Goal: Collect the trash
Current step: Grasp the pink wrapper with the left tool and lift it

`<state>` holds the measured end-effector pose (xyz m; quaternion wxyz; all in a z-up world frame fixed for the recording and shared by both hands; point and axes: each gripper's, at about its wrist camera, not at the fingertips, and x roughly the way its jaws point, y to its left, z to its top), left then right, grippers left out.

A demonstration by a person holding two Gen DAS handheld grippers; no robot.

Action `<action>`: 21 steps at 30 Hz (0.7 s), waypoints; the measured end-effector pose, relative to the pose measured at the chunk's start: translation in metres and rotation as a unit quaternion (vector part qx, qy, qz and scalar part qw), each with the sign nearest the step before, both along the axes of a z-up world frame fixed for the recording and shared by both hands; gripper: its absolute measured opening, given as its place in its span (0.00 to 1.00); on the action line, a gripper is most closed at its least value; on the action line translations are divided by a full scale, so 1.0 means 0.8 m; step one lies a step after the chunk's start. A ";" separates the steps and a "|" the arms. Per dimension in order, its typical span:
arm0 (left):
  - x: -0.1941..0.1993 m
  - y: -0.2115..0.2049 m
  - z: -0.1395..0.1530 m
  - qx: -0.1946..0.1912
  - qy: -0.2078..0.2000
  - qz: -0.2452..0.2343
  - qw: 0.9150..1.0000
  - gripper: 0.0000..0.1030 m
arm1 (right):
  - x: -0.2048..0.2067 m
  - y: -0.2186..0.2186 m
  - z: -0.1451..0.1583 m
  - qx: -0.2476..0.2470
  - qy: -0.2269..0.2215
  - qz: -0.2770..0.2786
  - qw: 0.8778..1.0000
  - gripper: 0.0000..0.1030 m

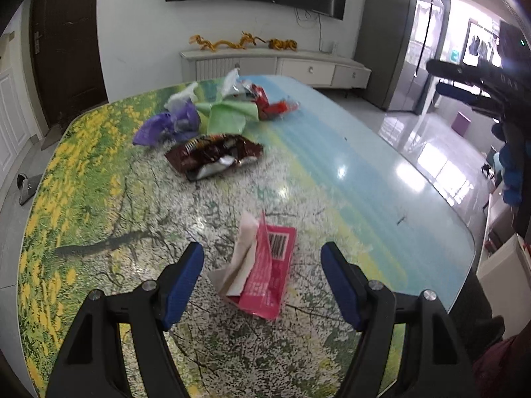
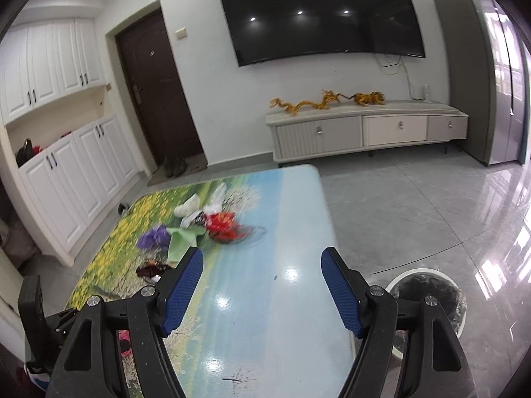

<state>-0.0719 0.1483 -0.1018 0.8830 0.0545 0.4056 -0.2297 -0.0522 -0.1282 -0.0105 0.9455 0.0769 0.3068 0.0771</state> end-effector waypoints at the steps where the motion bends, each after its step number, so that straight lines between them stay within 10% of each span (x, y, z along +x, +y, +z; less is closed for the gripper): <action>1: 0.001 -0.001 -0.002 0.002 0.004 -0.002 1.000 0.69 | 0.003 0.005 -0.003 -0.001 0.005 0.006 1.000 0.70; 21: 0.025 0.034 -0.020 -0.036 0.031 0.024 0.999 0.31 | 0.073 0.137 -0.077 -0.029 0.085 0.157 0.983 0.70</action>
